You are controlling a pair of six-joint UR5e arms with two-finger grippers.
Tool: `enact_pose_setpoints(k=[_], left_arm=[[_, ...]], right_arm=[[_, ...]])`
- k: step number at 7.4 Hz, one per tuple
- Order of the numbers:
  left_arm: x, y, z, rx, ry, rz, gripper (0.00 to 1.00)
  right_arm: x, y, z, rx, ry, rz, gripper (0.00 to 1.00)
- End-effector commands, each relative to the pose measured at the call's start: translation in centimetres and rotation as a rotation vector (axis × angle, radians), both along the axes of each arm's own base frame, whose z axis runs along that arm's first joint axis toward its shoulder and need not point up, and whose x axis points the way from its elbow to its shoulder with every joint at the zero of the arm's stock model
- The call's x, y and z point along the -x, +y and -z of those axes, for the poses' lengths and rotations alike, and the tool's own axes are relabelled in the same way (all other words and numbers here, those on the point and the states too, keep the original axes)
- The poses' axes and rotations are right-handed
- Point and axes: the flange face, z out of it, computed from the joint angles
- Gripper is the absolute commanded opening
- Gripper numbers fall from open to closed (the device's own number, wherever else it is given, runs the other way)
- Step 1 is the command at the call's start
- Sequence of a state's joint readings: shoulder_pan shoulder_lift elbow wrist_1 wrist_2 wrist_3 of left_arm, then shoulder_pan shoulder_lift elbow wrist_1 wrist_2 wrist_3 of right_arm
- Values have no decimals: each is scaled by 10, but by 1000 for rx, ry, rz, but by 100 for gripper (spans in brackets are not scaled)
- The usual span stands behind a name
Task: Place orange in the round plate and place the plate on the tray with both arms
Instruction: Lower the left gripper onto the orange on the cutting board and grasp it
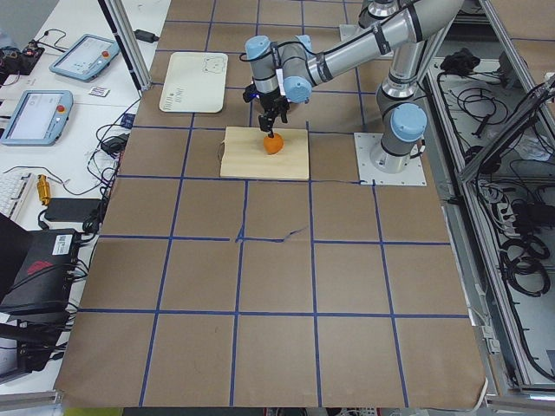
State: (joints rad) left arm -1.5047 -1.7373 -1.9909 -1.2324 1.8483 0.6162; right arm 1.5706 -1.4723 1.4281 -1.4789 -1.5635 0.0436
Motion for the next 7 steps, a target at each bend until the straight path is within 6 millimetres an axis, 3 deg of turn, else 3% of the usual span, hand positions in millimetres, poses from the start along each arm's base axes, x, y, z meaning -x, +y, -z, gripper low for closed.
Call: enact_pose_setpoints(k=[1,3,5,7], left_arm=[[-1,-11,30,-20,7,52,100],[-2,-14,42,-41,8,57,100],[-2,-16,44,-29,7,57,44],[-2,-17,41,-17,5,48,14]], right_arm=[[1,0,1,-3,0,-1,100],[2,0,0,-4,-2,1,100],[2,3,-6,9,-1,1,100],[1,4,-5,3,1,-1,100]])
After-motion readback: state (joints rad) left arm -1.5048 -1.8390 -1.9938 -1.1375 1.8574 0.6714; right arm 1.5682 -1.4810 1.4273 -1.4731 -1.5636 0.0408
